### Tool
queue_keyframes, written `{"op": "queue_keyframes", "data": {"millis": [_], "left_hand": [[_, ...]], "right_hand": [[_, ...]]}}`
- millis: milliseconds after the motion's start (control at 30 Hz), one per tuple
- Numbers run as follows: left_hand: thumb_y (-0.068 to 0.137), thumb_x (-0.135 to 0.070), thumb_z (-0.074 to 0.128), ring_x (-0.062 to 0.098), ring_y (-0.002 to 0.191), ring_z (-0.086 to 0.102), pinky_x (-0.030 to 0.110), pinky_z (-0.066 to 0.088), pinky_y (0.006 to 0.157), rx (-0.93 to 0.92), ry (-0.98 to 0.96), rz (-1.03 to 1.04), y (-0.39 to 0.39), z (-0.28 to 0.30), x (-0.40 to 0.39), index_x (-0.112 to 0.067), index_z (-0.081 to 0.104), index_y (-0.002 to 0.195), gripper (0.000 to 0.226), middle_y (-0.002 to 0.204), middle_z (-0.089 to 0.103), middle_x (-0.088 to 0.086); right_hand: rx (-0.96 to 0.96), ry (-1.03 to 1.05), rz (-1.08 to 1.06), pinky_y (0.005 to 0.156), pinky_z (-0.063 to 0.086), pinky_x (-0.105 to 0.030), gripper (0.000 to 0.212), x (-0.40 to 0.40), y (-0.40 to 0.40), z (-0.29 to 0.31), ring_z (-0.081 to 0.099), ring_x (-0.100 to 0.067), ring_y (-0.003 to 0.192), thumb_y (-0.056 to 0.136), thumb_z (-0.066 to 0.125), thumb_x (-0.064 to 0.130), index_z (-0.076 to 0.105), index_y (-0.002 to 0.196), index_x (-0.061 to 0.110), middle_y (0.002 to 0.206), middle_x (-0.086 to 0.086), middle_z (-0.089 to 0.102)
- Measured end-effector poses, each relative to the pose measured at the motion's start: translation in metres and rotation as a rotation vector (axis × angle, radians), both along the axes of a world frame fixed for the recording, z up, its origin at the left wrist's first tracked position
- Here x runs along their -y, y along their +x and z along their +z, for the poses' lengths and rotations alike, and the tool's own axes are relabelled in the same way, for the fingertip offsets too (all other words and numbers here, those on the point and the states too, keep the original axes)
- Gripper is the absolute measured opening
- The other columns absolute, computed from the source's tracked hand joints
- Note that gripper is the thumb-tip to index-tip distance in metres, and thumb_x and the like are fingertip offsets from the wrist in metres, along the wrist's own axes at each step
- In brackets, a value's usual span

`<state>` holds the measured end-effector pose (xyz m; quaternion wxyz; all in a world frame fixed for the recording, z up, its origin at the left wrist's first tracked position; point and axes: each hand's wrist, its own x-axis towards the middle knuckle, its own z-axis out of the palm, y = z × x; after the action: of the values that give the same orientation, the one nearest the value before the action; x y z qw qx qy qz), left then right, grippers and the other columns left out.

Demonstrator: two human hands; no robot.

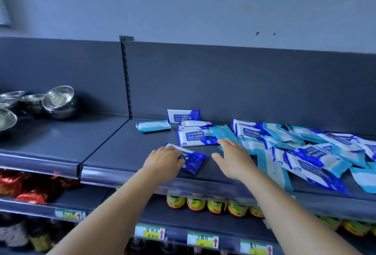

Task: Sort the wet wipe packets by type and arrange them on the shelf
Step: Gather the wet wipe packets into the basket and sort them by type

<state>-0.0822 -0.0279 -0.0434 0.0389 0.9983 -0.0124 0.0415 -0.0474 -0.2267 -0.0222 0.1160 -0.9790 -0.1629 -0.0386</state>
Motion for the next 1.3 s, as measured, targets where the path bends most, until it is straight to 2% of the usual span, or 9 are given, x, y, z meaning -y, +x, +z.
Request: {"op": "queue_keyframes", "data": {"millis": [267, 333, 433, 567, 833, 1000, 1067, 1200, 1300], "left_hand": [[0.091, -0.058, 0.044, 0.013, 0.147, 0.008, 0.038, 0.016, 0.115, -0.126, 0.034, -0.191, 0.037, 0.002, -0.026, -0.029, 0.021, 0.150, 0.070, 0.158, 0.016, -0.009], [0.083, -0.067, 0.049, 0.013, 0.147, 0.010, 0.040, 0.013, 0.116, -0.154, 0.009, -0.198, 0.047, 0.002, -0.034, -0.031, 0.020, 0.150, 0.081, 0.157, 0.019, -0.008], [0.071, -0.075, 0.058, 0.018, 0.135, 0.032, 0.036, 0.021, 0.111, -0.182, -0.036, -0.175, 0.058, 0.005, -0.041, -0.030, 0.028, 0.147, 0.094, 0.143, 0.036, -0.005], [0.063, -0.070, 0.069, 0.021, 0.114, 0.042, 0.031, 0.031, 0.096, -0.131, -0.076, -0.097, 0.066, 0.005, -0.053, -0.028, 0.048, 0.128, 0.080, 0.110, 0.038, -0.002], [0.072, -0.068, 0.062, 0.021, 0.115, 0.042, 0.034, 0.026, 0.099, 0.093, -0.047, 0.049, 0.100, 0.007, -0.104, -0.017, 0.042, 0.125, 0.076, 0.118, 0.037, 0.000], [0.076, -0.075, 0.050, 0.017, 0.128, 0.039, 0.038, 0.018, 0.109, -0.054, -0.073, 0.028, 0.122, 0.006, -0.120, -0.015, 0.038, 0.133, 0.084, 0.137, 0.042, -0.003], [0.077, -0.077, 0.045, 0.018, 0.124, 0.043, 0.040, 0.016, 0.112, -0.131, -0.078, 0.023, 0.125, 0.008, -0.122, -0.014, 0.037, 0.134, 0.085, 0.132, 0.049, -0.002], [0.079, -0.073, 0.048, 0.021, 0.088, 0.052, 0.033, 0.031, 0.097, -0.064, -0.004, -0.057, 0.115, 0.015, -0.116, -0.016, 0.039, 0.109, 0.066, 0.085, 0.057, -0.004], [0.081, -0.063, 0.055, 0.025, 0.087, 0.055, 0.031, 0.036, 0.075, 0.038, 0.011, -0.104, 0.102, 0.014, -0.105, -0.015, 0.038, 0.103, 0.056, 0.085, 0.059, 0.000]], "right_hand": [[-0.090, -0.120, -0.097, 0.112, 0.026, -0.037, 0.048, -0.005, 0.060, -0.021, 0.025, -0.026, 0.140, 0.102, 0.030, 0.034, 0.029, 0.144, 0.012, 0.151, -0.006, 0.029], [-0.069, -0.082, -0.070, 0.105, 0.030, -0.034, 0.041, -0.010, 0.064, -0.022, 0.035, -0.025, 0.133, 0.102, 0.029, 0.031, 0.039, 0.139, 0.017, 0.147, -0.003, 0.036], [-0.031, 0.020, -0.084, 0.098, 0.034, -0.032, 0.036, -0.020, 0.070, -0.018, 0.042, -0.025, 0.124, 0.101, 0.029, 0.027, 0.051, 0.129, 0.023, 0.141, 0.000, 0.044], [-0.037, 0.056, -0.257, 0.107, 0.030, -0.038, 0.050, -0.031, 0.083, -0.016, 0.032, -0.030, 0.135, 0.101, 0.032, 0.032, 0.026, 0.148, 0.017, 0.154, -0.007, 0.027], [-0.071, 0.069, 0.012, 0.109, 0.028, -0.031, 0.061, -0.069, 0.089, -0.016, 0.032, -0.020, 0.138, 0.093, 0.049, 0.027, 0.023, 0.149, 0.030, 0.153, 0.006, 0.030], [-0.105, -0.042, -0.010, 0.114, 0.022, -0.036, 0.068, -0.089, 0.096, -0.015, 0.023, -0.022, 0.142, 0.094, 0.042, 0.040, 0.011, 0.152, 0.025, 0.157, 0.003, 0.022], [-0.100, -0.094, -0.041, 0.113, 0.023, -0.037, 0.071, -0.091, 0.097, -0.014, 0.026, -0.023, 0.141, 0.093, 0.042, 0.046, 0.011, 0.152, 0.025, 0.156, 0.002, 0.026], [-0.078, -0.117, -0.063, 0.110, 0.025, -0.035, 0.074, -0.093, 0.090, -0.008, 0.031, -0.023, 0.136, 0.086, 0.050, 0.055, 0.024, 0.149, 0.029, 0.149, 0.004, 0.038], [-0.059, -0.101, -0.052, 0.105, 0.027, -0.034, 0.070, -0.094, 0.078, -0.004, 0.038, -0.019, 0.127, 0.077, 0.058, 0.058, 0.037, 0.139, 0.033, 0.136, 0.007, 0.050]]}}
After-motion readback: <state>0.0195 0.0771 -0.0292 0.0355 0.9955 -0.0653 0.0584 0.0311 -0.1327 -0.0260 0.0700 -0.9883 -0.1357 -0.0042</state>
